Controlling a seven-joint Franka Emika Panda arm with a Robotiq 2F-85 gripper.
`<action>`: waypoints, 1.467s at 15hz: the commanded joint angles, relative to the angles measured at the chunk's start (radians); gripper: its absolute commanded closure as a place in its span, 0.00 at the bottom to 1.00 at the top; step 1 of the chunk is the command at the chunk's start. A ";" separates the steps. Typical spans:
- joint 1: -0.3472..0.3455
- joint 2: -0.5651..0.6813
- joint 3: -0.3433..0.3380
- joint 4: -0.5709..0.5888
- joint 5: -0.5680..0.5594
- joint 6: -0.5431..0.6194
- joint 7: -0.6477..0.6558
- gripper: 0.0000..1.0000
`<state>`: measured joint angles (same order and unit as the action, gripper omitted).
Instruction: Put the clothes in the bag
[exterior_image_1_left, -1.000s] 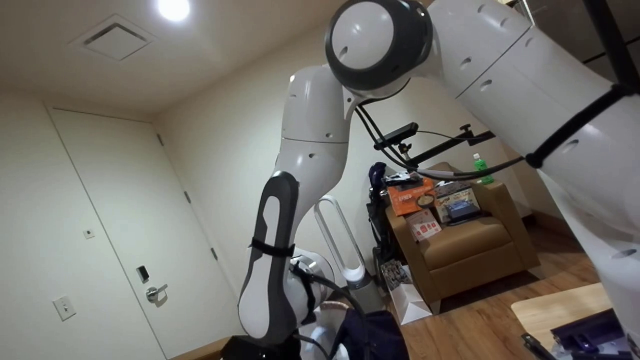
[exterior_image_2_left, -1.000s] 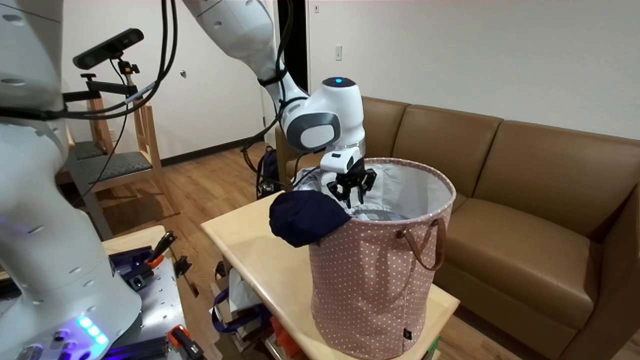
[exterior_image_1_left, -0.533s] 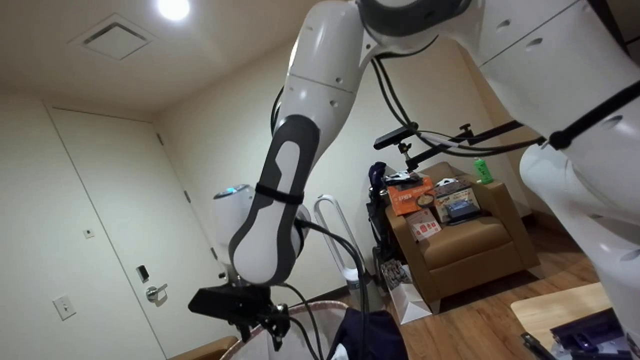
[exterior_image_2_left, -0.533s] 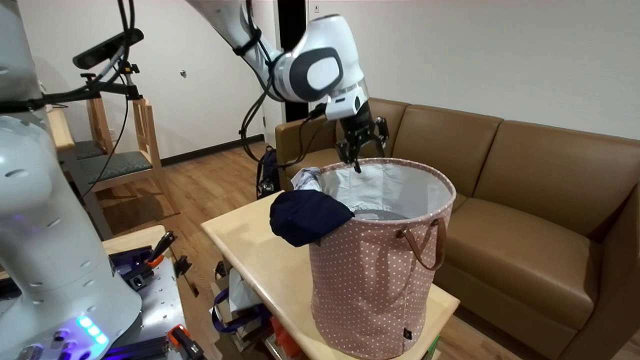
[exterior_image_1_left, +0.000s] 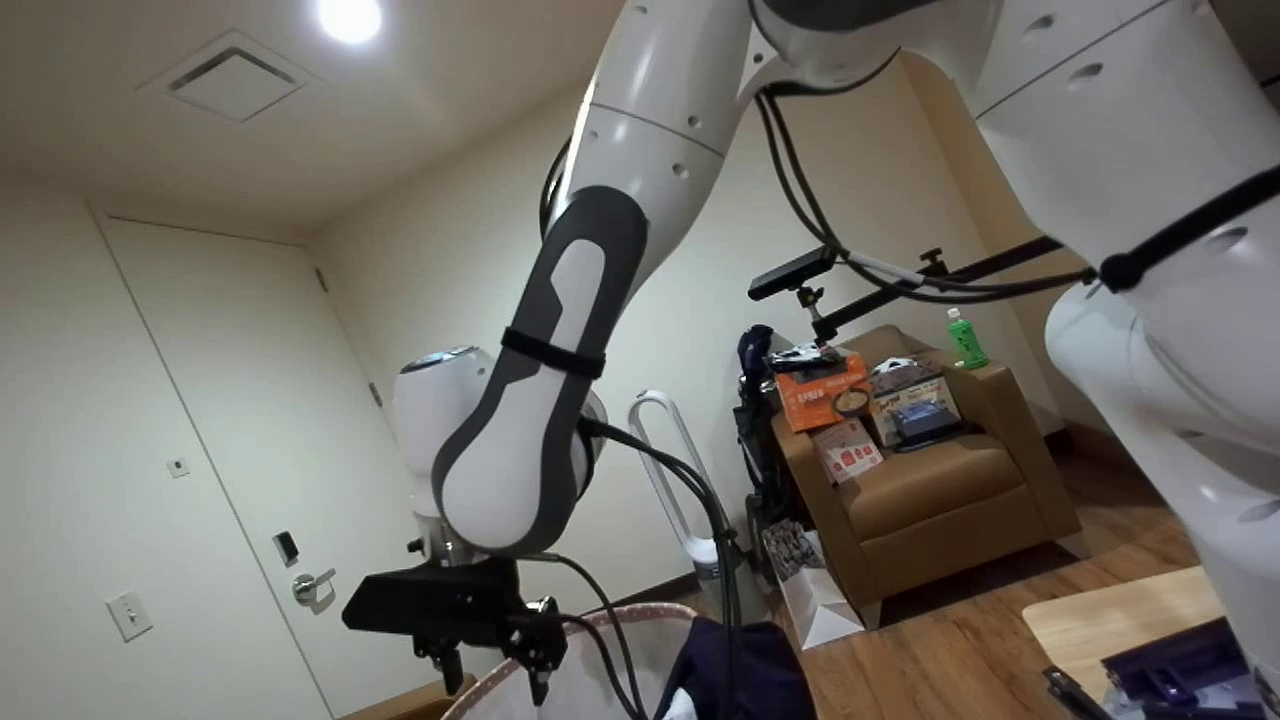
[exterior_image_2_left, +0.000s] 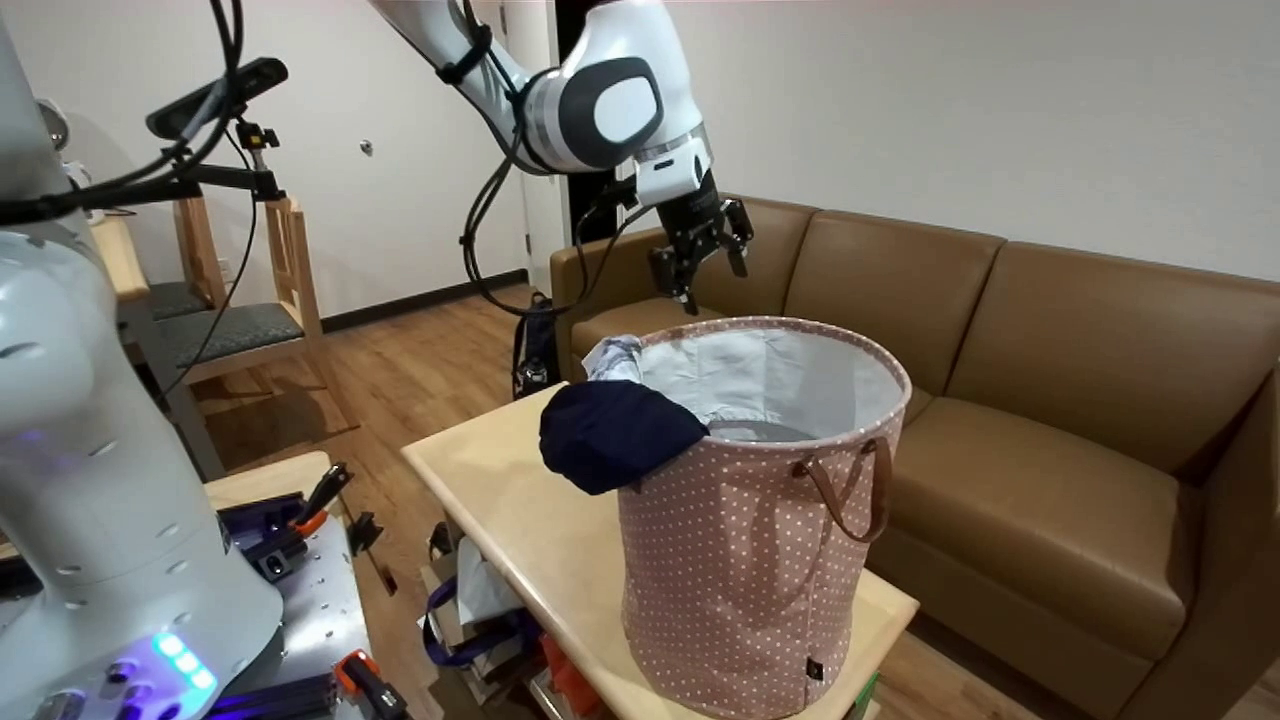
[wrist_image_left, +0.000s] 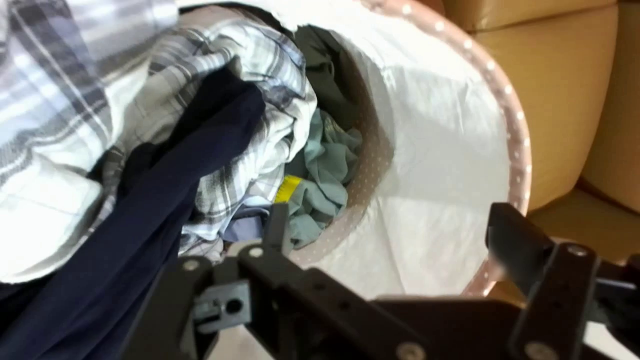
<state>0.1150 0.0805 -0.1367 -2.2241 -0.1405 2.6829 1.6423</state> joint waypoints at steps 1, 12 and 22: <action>-0.039 -0.078 0.073 -0.064 0.092 -0.078 -0.237 0.00; -0.085 -0.199 0.142 -0.210 -0.095 -0.163 -0.322 0.00; -0.065 -0.267 0.211 -0.419 -0.096 -0.242 -0.554 0.00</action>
<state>0.0737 -0.1367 0.0572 -2.5514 -0.2239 2.4338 1.1236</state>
